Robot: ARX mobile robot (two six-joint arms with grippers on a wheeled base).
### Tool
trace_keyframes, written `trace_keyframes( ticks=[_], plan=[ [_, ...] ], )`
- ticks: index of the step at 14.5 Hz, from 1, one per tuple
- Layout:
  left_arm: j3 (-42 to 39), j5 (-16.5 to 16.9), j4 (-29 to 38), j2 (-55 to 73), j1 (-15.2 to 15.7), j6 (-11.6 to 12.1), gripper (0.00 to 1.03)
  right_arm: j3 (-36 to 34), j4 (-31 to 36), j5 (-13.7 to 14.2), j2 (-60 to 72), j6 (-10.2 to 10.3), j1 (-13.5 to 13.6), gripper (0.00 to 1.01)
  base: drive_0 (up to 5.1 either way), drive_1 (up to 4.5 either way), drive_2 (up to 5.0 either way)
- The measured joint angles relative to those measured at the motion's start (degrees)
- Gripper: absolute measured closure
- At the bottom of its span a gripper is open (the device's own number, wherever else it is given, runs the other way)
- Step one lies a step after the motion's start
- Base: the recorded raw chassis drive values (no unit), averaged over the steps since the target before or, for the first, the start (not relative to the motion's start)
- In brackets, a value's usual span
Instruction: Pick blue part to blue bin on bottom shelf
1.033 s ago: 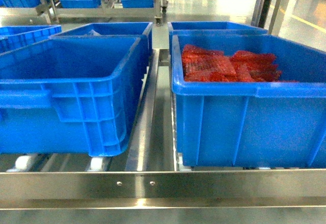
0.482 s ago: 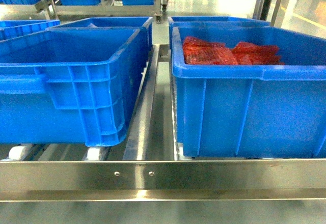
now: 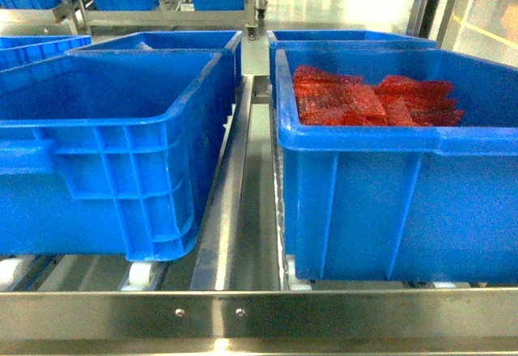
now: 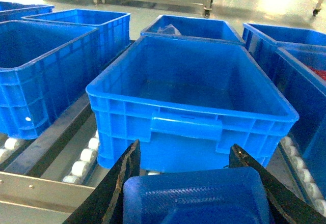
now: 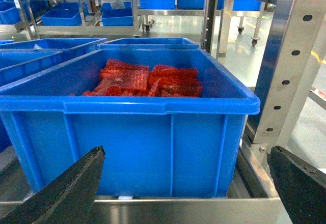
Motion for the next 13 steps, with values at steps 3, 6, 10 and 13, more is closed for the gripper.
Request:
trace_keyframes(
  ticks=[3, 6, 10, 13],
  plan=[
    [0.0, 0.02, 0.04, 0.07, 0.0, 0.0, 0.59, 0.0, -0.09, 0.0, 0.0, 0.0, 0.0, 0.03, 0.0, 3.93, -4.0],
    [0.0, 0.04, 0.0, 0.17, 0.0, 0.0, 0.59, 0.0, 0.2, 0.02, 0.0, 0.0, 0.0, 0.03, 0.0, 3.97, -4.0],
    [0.0, 0.07, 0.24, 0.13, 0.0, 0.0, 0.59, 0.0, -0.11, 0.02, 0.0, 0.02, 0.0, 0.03, 0.1, 4.09, -3.9],
    [0.0, 0.02, 0.02, 0.2, -0.02, 0.0, 0.59, 0.0, 0.02, 0.0, 0.0, 0.0, 0.0, 0.03, 0.0, 1.37, -1.3]
  ],
)
